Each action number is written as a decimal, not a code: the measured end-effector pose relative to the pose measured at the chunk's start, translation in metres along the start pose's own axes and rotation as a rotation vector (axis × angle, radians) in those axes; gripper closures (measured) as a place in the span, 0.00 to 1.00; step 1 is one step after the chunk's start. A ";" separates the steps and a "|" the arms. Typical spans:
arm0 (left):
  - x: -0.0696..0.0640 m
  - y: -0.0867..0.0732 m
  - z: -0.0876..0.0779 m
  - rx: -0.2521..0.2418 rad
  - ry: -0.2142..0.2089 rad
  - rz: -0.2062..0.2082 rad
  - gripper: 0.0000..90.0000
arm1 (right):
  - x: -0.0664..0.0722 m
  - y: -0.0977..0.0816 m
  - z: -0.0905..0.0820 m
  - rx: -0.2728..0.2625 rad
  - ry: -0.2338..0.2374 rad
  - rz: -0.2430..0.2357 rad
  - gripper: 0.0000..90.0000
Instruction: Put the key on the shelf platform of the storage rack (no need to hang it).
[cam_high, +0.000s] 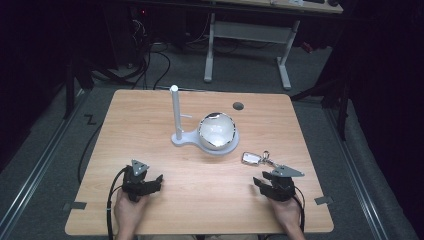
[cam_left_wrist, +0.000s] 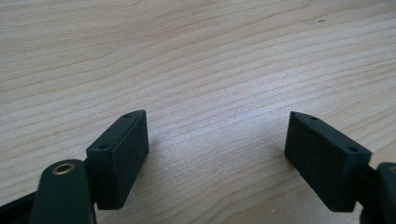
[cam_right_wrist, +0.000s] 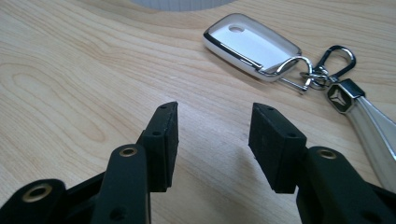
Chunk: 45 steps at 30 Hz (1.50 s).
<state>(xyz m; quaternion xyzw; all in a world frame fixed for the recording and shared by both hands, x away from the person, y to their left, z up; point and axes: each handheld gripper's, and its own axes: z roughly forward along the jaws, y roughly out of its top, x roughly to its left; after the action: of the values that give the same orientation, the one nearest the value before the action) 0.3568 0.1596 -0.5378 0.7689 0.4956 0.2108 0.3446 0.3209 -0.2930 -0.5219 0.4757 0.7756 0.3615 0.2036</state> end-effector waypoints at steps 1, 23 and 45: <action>0.000 0.000 0.000 0.000 0.000 0.000 0.24 | -0.001 0.000 -0.001 0.000 -0.002 0.004 0.59; 0.000 0.000 0.000 0.000 0.000 0.000 0.24 | -0.030 0.006 -0.023 -0.056 -0.046 0.064 0.62; 0.000 0.000 0.000 0.001 0.000 0.000 0.24 | -0.067 0.018 -0.012 -0.030 -0.124 0.090 0.62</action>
<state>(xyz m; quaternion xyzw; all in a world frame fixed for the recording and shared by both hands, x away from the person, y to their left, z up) 0.3568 0.1596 -0.5378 0.7691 0.4955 0.2105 0.3445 0.3548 -0.3516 -0.5028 0.5285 0.7339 0.3516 0.2418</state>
